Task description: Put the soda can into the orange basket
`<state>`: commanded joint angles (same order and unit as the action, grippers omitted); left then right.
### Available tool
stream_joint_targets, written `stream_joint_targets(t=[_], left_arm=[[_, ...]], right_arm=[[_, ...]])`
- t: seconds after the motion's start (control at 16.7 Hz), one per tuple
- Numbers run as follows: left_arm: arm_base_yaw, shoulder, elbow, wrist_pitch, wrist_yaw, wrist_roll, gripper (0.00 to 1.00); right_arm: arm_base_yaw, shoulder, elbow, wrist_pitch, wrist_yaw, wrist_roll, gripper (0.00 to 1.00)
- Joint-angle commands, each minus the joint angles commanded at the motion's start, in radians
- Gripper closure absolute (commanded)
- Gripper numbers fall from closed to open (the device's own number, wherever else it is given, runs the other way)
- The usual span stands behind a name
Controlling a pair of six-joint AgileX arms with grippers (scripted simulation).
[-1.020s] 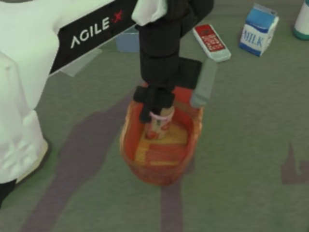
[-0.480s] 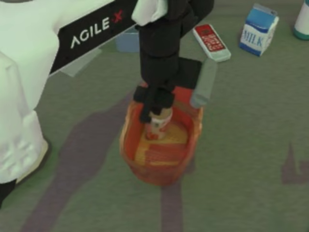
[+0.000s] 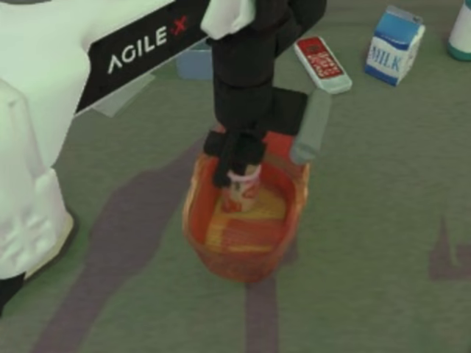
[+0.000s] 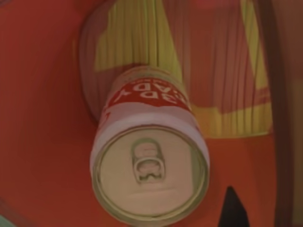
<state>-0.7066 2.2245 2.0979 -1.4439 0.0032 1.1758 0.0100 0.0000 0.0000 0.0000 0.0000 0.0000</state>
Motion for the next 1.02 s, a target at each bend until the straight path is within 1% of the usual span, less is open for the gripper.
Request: stream_joint_targets(t=[0.48, 0.9, 1.02], left_arm=[[0.002, 0.001, 0.003, -0.003, 0.000, 0.002, 1.00], [0.049, -0.005, 0.167, -0.176, -0.001, 0.034, 1.00], [0.056, -0.008, 0.188, -0.197, 0.000, 0.036, 1.00]], right_arm=[[0.000, 0.000, 0.000, 0.000, 0.000, 0.000, 0.00], [0.000, 0.000, 0.000, 0.000, 0.000, 0.000, 0.00], [0.000, 0.000, 0.000, 0.000, 0.000, 0.000, 0.00]])
